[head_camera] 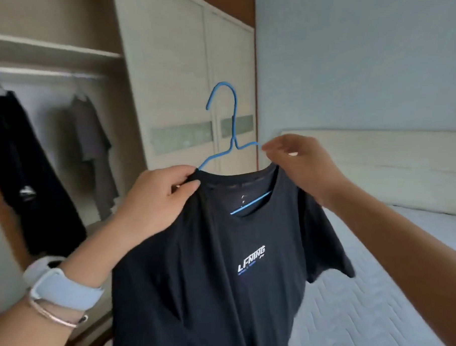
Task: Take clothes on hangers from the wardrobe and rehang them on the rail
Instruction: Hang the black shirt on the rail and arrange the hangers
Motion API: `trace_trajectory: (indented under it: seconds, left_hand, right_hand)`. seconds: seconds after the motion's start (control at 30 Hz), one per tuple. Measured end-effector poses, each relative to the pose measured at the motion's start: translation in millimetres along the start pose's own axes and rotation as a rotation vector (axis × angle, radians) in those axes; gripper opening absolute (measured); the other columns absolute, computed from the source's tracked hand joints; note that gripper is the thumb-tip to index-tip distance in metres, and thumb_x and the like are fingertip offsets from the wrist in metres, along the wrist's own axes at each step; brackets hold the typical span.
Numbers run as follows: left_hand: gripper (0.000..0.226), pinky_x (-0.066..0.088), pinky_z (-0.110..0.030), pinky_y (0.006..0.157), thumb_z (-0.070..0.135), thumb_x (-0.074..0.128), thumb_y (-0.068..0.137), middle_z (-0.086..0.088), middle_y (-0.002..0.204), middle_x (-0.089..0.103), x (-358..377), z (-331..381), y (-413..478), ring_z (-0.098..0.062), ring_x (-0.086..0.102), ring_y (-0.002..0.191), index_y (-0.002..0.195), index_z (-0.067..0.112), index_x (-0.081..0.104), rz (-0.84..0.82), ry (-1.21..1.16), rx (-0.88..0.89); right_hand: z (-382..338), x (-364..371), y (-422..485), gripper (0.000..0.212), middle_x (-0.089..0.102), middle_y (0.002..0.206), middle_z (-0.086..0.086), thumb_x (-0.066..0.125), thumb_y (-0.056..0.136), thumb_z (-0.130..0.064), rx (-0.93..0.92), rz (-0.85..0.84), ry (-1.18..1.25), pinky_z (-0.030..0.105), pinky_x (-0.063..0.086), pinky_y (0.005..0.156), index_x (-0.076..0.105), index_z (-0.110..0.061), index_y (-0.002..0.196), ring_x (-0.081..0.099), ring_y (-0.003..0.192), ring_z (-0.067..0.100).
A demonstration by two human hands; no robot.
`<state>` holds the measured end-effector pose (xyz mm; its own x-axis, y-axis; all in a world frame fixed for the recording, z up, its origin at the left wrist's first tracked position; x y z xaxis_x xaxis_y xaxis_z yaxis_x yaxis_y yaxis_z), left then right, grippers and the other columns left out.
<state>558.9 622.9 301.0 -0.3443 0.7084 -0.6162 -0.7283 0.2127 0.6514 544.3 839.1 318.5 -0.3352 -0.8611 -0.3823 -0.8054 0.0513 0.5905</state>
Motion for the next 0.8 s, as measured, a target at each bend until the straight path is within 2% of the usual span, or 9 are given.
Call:
trace_trajectory:
  seconds: [0.1,0.17,0.27,0.33,0.5,0.6,0.67,0.73,0.8]
  left_hand:
    - [0.028,0.044,-0.016,0.093,0.016,0.057,0.087,0.009,0.107,0.068,-55.9,-11.5,-16.4,0.007,0.062,0.093,0.114,0.018,0.065,0.017,0.023,-0.009]
    - [0.029,0.044,-0.018,0.097,0.016,0.058,0.086,0.018,0.102,0.068,-91.1,-23.7,-30.6,0.020,0.058,0.083,0.113,0.025,0.064,0.067,-0.008,-0.030]
    - [0.045,0.038,0.007,0.075,0.010,0.058,0.086,0.048,0.066,0.057,-139.7,-46.9,-54.3,0.032,0.052,0.075,0.089,0.055,0.055,0.142,-0.026,-0.017]
    - [0.048,0.034,0.011,0.068,0.007,0.058,0.086,0.052,0.059,0.052,-170.9,-70.7,-68.7,0.034,0.050,0.072,0.083,0.054,0.052,0.179,-0.031,-0.065]
    - [0.017,0.042,0.005,0.071,0.019,0.059,0.085,0.040,0.067,0.064,-250.3,-142.1,-98.1,0.023,0.058,0.079,0.087,0.036,0.063,0.184,-0.078,-0.229]
    - [0.016,0.045,-0.021,0.095,0.032,0.057,0.086,0.018,0.090,0.073,-293.2,-184.1,-112.8,0.000,0.064,0.097,0.090,0.029,0.072,0.141,-0.117,-0.362]
    - [0.019,0.042,-0.029,0.101,0.034,0.055,0.087,0.012,0.097,0.073,-313.1,-201.6,-114.9,-0.004,0.063,0.101,0.095,0.029,0.071,0.083,-0.114,-0.391]
    - [0.017,0.047,-0.023,0.093,0.029,0.055,0.088,0.008,0.092,0.074,-324.8,-210.2,-108.9,0.001,0.066,0.087,0.098,0.027,0.069,0.051,-0.089,-0.352]
    - [0.011,0.048,-0.011,0.072,0.025,0.055,0.089,0.009,0.078,0.070,-330.7,-218.6,-97.5,0.006,0.062,0.065,0.088,0.027,0.066,0.067,-0.013,-0.270]
  right_hand:
    - [-43.1,27.6,14.1,0.030,0.059,0.109,-0.004,0.058,0.087,-0.026,-0.137,-0.033,-0.156,0.017,0.034,0.089,0.059,-0.023,0.117,0.054,0.105,0.007]
    - [-74.0,57.3,18.2,0.037,0.055,0.110,-0.005,0.056,0.088,-0.034,-0.193,-0.170,-0.190,0.017,0.033,0.089,0.053,-0.027,0.124,0.051,0.104,0.005]
    - [-116.1,105.6,17.2,0.016,0.061,0.080,-0.008,0.053,0.090,-0.035,-0.278,-0.342,-0.151,0.008,0.041,0.064,0.062,-0.032,0.103,0.052,0.064,-0.009]
    - [-141.8,138.1,15.5,0.010,0.053,0.063,-0.010,0.055,0.090,-0.033,-0.356,-0.331,-0.120,0.005,0.035,0.049,0.064,-0.031,0.092,0.046,0.051,-0.001]
    - [-196.6,232.1,10.2,0.014,0.054,0.050,-0.027,0.059,0.089,-0.023,-0.469,-0.306,-0.020,0.001,0.035,0.056,0.069,-0.016,0.093,0.048,0.053,-0.010]
    - [-222.5,288.0,10.8,0.015,0.054,0.054,-0.024,0.059,0.088,-0.022,-0.486,-0.352,0.018,-0.001,0.035,0.059,0.071,-0.015,0.095,0.049,0.054,-0.015]
    - [-236.7,324.8,8.9,0.013,0.056,0.057,-0.024,0.059,0.089,-0.021,-0.492,-0.418,0.041,-0.001,0.037,0.059,0.070,-0.017,0.093,0.052,0.053,-0.015]
    - [-250.0,359.0,6.6,0.009,0.060,0.057,-0.020,0.058,0.090,-0.021,-0.509,-0.483,0.046,0.005,0.040,0.060,0.067,-0.023,0.088,0.054,0.052,-0.007]
    - [-259.3,389.4,8.2,0.009,0.065,0.069,-0.005,0.057,0.090,-0.024,-0.517,-0.530,0.060,0.021,0.046,0.067,0.065,-0.026,0.086,0.052,0.057,0.001]
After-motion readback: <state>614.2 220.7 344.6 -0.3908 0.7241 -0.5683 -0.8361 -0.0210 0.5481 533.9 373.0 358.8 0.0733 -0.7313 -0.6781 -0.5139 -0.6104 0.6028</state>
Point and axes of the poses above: each hand's wrist, its own y-axis towards the middle knuckle, its own x-axis out of the palm, z = x × y, the point moved 4 cm from there along y, towards the middle knuckle
